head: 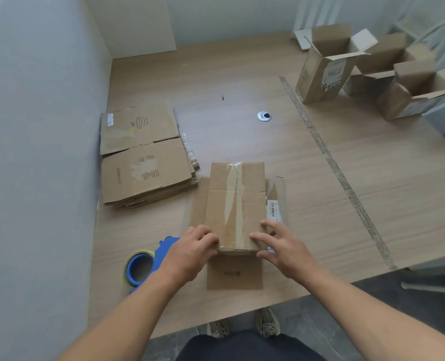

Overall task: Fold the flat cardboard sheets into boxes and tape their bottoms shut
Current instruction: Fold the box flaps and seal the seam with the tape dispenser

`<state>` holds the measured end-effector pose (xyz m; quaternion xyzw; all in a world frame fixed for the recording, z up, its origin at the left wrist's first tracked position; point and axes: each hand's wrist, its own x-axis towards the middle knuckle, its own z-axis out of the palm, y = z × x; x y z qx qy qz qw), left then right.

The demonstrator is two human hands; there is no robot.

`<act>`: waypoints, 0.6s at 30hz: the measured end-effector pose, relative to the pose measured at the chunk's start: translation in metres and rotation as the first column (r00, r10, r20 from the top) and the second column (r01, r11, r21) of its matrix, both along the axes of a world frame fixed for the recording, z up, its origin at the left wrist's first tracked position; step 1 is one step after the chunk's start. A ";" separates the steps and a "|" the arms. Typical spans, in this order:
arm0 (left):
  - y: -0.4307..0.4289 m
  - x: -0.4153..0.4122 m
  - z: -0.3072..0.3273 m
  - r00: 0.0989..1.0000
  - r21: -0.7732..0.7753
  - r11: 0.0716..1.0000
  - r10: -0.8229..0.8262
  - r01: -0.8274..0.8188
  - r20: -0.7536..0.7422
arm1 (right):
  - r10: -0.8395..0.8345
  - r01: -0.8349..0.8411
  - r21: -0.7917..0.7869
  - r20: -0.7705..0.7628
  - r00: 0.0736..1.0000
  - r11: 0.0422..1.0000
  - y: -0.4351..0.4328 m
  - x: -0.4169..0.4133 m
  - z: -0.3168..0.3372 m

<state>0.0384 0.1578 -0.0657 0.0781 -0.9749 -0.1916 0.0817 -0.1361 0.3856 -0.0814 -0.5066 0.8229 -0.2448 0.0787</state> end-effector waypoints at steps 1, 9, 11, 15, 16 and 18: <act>0.000 -0.001 0.000 1.000 -0.051 0.998 -0.020 0.020 -0.003 | 0.005 -0.005 0.004 -0.013 1.000 1.000 -0.001 -0.001 0.002; 0.010 -0.010 0.009 0.999 -0.195 0.981 -0.015 0.024 0.044 | 0.127 -0.125 0.056 -0.033 0.991 0.991 -0.001 -0.016 0.005; 0.013 -0.016 0.009 0.999 -0.237 0.971 -0.008 0.018 0.041 | 0.156 -0.151 0.087 -0.055 0.986 0.985 -0.003 -0.021 0.007; 0.020 -0.021 0.004 0.993 -0.270 0.957 -0.115 0.110 -0.001 | 0.205 -0.192 0.118 -0.119 0.971 0.974 -0.003 -0.027 0.012; 0.021 -0.020 0.005 0.991 -0.270 0.955 -0.131 0.123 -0.010 | 0.212 -0.199 0.110 -0.129 0.969 0.974 -0.003 -0.027 0.012; 0.019 -0.018 0.006 0.990 -0.241 0.961 -0.139 0.134 -0.006 | 0.209 -0.199 0.081 -0.151 0.966 0.977 -0.002 -0.026 0.010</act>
